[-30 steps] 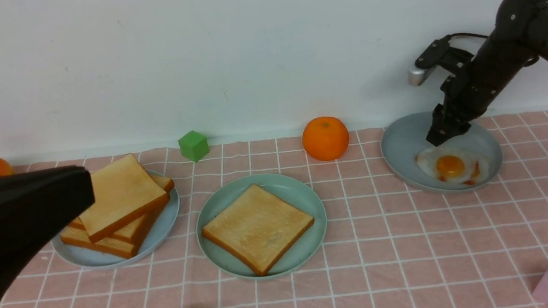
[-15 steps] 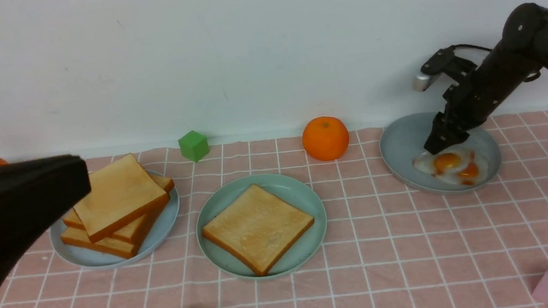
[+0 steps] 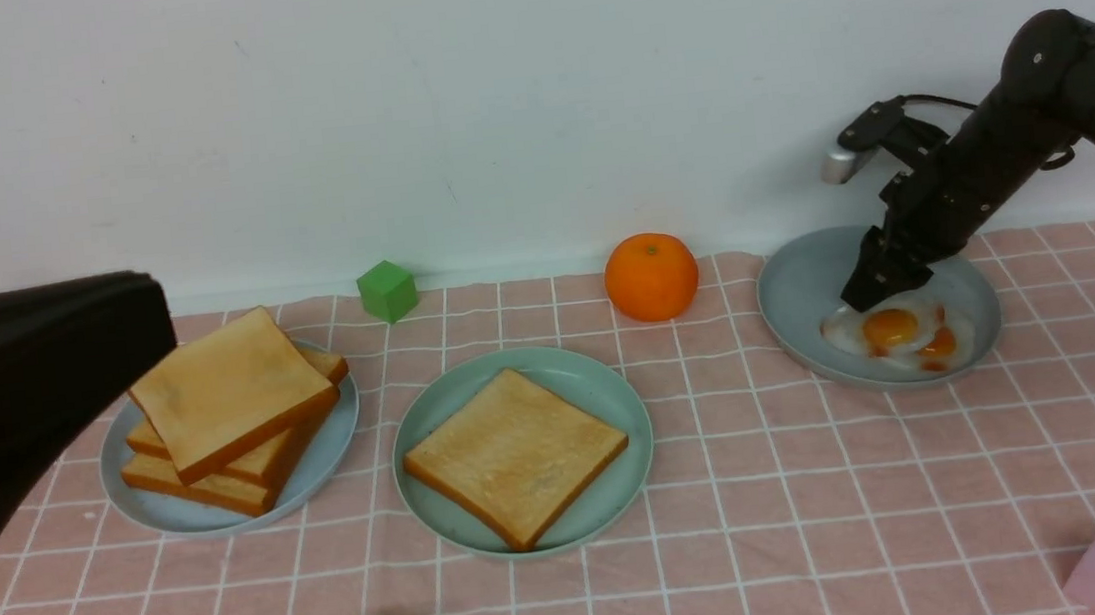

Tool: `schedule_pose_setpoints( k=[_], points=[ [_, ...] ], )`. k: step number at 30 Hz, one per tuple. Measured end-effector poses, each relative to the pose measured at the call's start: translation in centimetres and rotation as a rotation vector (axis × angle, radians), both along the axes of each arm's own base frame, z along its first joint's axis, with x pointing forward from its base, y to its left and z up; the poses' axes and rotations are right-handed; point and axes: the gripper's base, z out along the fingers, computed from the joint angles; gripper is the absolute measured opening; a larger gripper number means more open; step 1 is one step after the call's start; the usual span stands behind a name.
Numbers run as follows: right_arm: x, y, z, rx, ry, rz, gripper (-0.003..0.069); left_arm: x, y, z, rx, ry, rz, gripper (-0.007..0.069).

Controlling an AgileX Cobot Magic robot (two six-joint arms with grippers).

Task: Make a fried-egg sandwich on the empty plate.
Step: Use the right arm to grab a fried egg

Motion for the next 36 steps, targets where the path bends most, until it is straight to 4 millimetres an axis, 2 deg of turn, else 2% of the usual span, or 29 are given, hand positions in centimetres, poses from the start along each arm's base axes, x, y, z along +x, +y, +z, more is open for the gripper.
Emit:
schedule_pose_setpoints(
  k=[6, 14, 17, 21, 27, 36],
  points=[
    [-0.2, 0.1, 0.0, 0.005, 0.004, 0.042, 0.0227, 0.0, 0.0, 0.0, 0.001, -0.001, 0.000, 0.0004],
    [-0.2, 0.2, 0.0, 0.008, 0.006, 0.054, 0.0031, 0.0, 0.0, 0.0, 0.009, -0.009, 0.003, 0.0004],
    [-0.3, 0.2, 0.3, 0.005, 0.009, 0.053, -0.0003, 0.0, 0.0, 0.0, 0.011, -0.012, 0.004, 0.0004],
    [-0.5, 0.1, 1.2, 0.005, 0.020, 0.006, -0.0010, 0.0, 0.0, 0.0, 0.011, -0.015, 0.004, 0.0004],
    [-0.9, -0.1, 4.0, 0.022, 0.023, -0.122, -0.0010, 0.0, 0.0, 0.1, 0.013, -0.019, 0.005, 0.0004],
    [-1.1, -0.8, 4.4, -0.009, 0.079, -0.288, -0.0005, 0.0, 0.0, 0.1, 0.013, -0.019, 0.005, 0.0004]
  ],
)
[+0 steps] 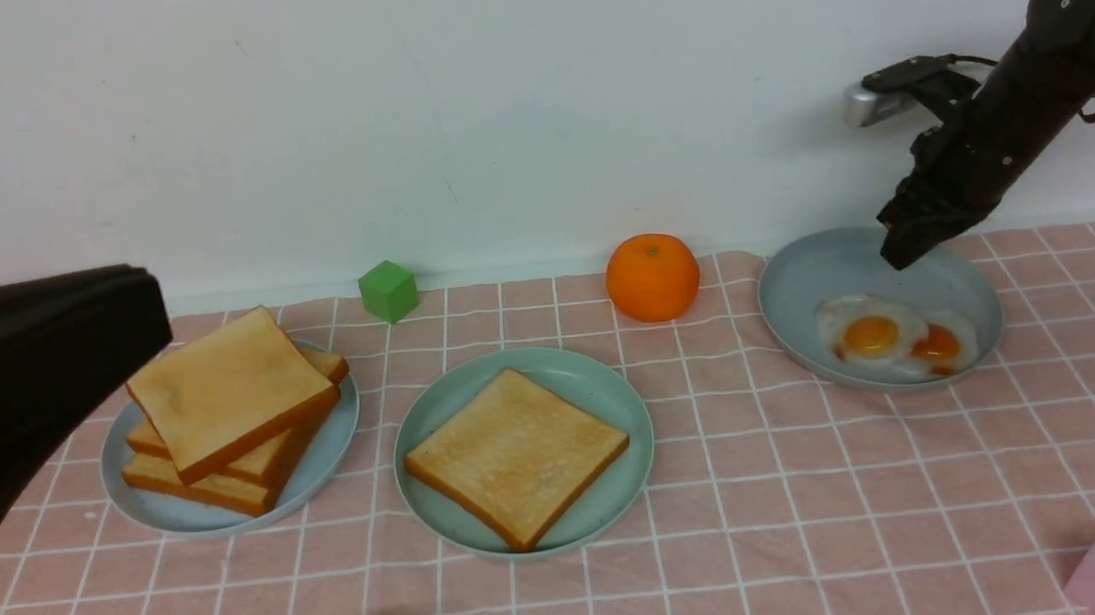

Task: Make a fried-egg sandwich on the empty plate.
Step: Use the right arm to grab a fried egg

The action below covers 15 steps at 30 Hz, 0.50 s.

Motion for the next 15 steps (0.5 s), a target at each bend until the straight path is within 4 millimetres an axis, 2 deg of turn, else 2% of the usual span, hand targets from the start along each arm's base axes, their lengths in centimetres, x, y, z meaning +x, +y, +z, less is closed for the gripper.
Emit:
schedule_pose_setpoints(
  k=[2, 4, 8, 11, 12, 13, 15],
  points=[
    [-0.3, 0.0, 1.0, -0.029, 0.010, -0.077, -0.0003, 0.0, 0.0, 0.0, -0.001, -0.001, 0.000, 0.0004],
    [-0.6, 0.5, 2.0, -0.042, -0.005, -0.071, -0.0001, 0.0, 0.0, 0.0, 0.000, -0.001, 0.000, 0.0004],
    [-0.7, 2.0, 1.8, -0.029, -0.010, 0.004, 0.0031, 0.0, 0.0, 0.0, 0.000, -0.001, 0.000, 0.0004],
    [-0.4, 2.3, 0.2, -0.025, 0.011, 0.047, 0.0123, 0.0, 0.0, 0.0, 0.001, -0.002, 0.000, 0.0004],
    [-0.3, 2.3, -0.5, -0.025, 0.024, 0.052, 0.0183, 0.0, 0.0, 0.0, 0.001, -0.002, 0.000, 0.0004],
    [-0.3, 2.3, -0.7, -0.023, 0.027, 0.053, 0.0194, 0.0, 0.0, 0.0, 0.001, -0.002, 0.000, 0.0004],
    [-0.1, 2.1, -2.0, -0.015, 0.045, 0.050, 0.0337, 0.0, 0.0, 0.0, 0.000, -0.003, 0.000, 0.0004]
  ],
)
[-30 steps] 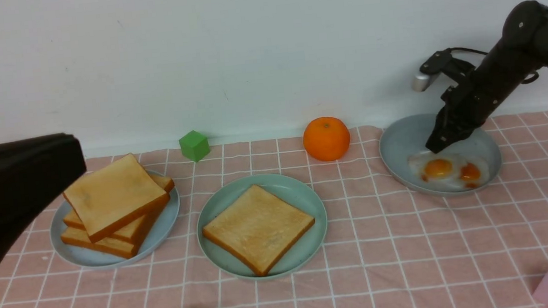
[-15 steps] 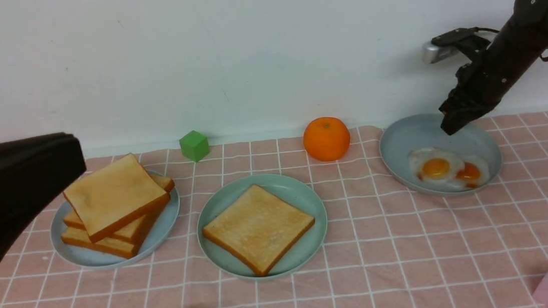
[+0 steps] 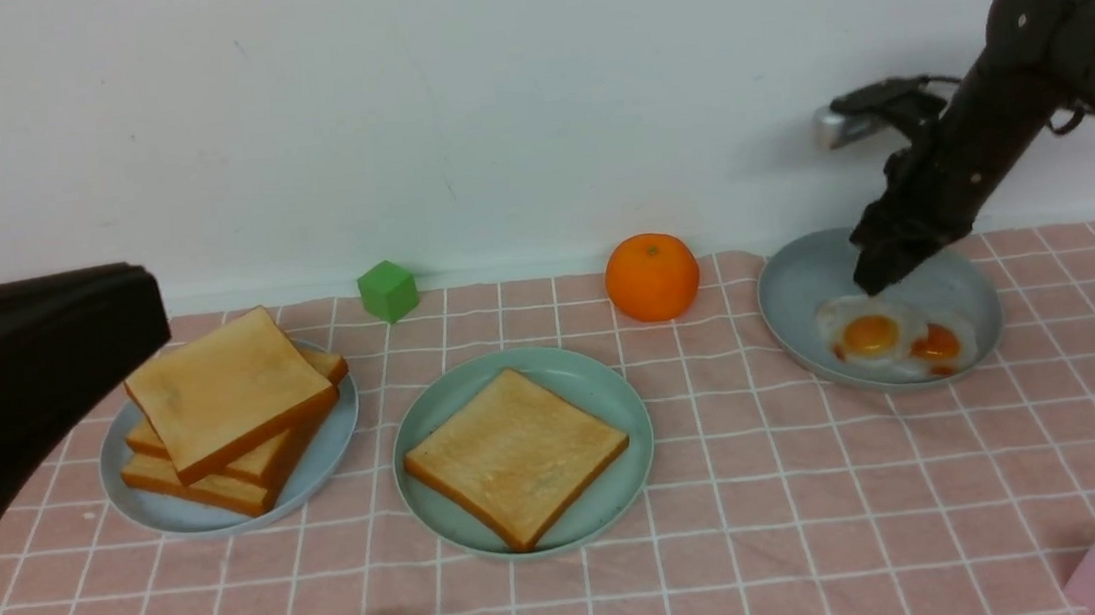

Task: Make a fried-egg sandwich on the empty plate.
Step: Use the right arm to grab a fried egg

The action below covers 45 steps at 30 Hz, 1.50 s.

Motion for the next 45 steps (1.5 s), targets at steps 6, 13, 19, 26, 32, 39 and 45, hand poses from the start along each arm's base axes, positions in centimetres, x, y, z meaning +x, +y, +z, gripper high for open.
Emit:
schedule_pose_setpoints(
  k=[6, 13, 19, 26, 32, 39, 45],
  points=[
    [0.5, -0.2, -1.4, 0.005, -0.013, -0.018, 0.0494, 0.0, 0.0, 0.0, 0.001, -0.001, 0.001, 0.0004],
    [0.6, 0.3, -1.4, 0.066, -0.010, -0.026, 0.0449, 0.0, 0.0, 0.0, 0.001, -0.001, 0.001, 0.0004],
    [0.6, 0.1, -1.5, 0.033, -0.015, -0.026, 0.0442, 0.0, 0.0, 0.0, 0.001, -0.001, 0.001, 0.0004],
    [0.7, 0.1, -2.1, 0.044, 0.001, -0.042, 0.0442, 0.0, 0.0, 0.0, 0.001, -0.001, 0.001, 0.0004],
    [0.7, 0.3, -2.5, 0.062, 0.014, -0.045, 0.0439, 0.0, 0.0, 0.0, 0.001, -0.001, 0.001, 0.0004],
    [0.7, 0.3, -2.6, 0.073, 0.021, -0.045, 0.0333, 0.0, 0.0, 0.0, 0.001, -0.001, 0.001, 0.0011],
    [0.7, -0.2, -2.2, 0.086, 0.018, -0.057, 0.0149, 0.0, 0.0, 0.0, 0.001, -0.001, 0.001, 0.0011]
  ],
)
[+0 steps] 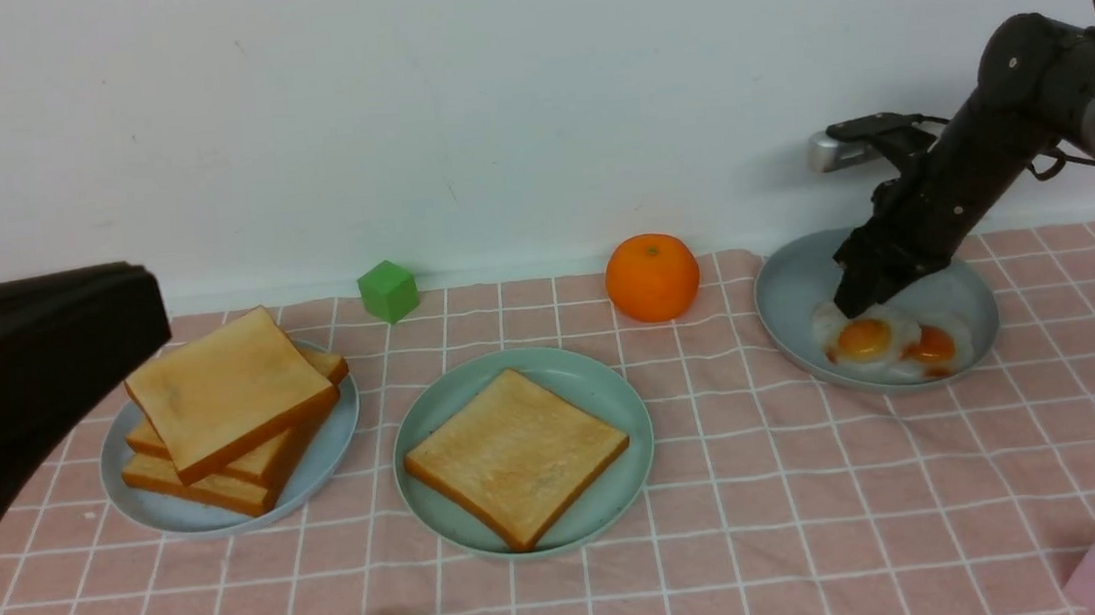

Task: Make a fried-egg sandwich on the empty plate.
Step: Use the right arm to grab a fried egg, then use the right arm to place the fried egg on the slice of bread in the middle

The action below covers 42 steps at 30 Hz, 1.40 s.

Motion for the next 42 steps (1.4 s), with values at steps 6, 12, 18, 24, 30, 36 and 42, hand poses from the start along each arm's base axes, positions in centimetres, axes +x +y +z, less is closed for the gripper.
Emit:
schedule_pose_setpoints(
  k=[6, 12, 18, 24, 30, 36, 42],
  points=[
    [-0.4, -0.5, 1.7, 0.014, 0.000, -0.003, 0.0117, 0.0, 0.0, 0.0, 0.000, 0.000, 0.000, 0.0011],
    [-1.0, -1.3, 5.1, 0.007, -0.058, -0.021, 0.0108, 0.0, 0.0, -0.1, 0.011, 0.012, 0.003, 0.0015],
    [-2.2, -1.3, 9.9, 0.037, -0.106, -0.116, 0.0108, 0.0, 0.2, -1.0, 0.075, 0.086, 0.021, 0.0017],
    [-5.7, 1.2, 14.5, 0.108, -0.109, -0.154, 0.0108, 0.1, 0.7, -2.1, 0.124, 0.200, 0.068, 0.0017],
    [-11.6, 12.6, 13.1, 0.295, 0.057, 0.057, 0.0107, 0.4, 1.6, -2.8, 0.124, 0.298, 0.190, 0.0017],
    [-12.2, 20.3, 8.7, 0.342, 0.020, 0.081, 0.0108, 0.5, 1.9, -2.8, 0.119, 0.307, 0.224, 0.0017],
    [-10.8, 22.3, 4.8, 0.378, 0.005, -0.004, 0.0108, 0.5, 1.9, -2.9, 0.118, 0.312, 0.227, 0.0018]
  ],
)
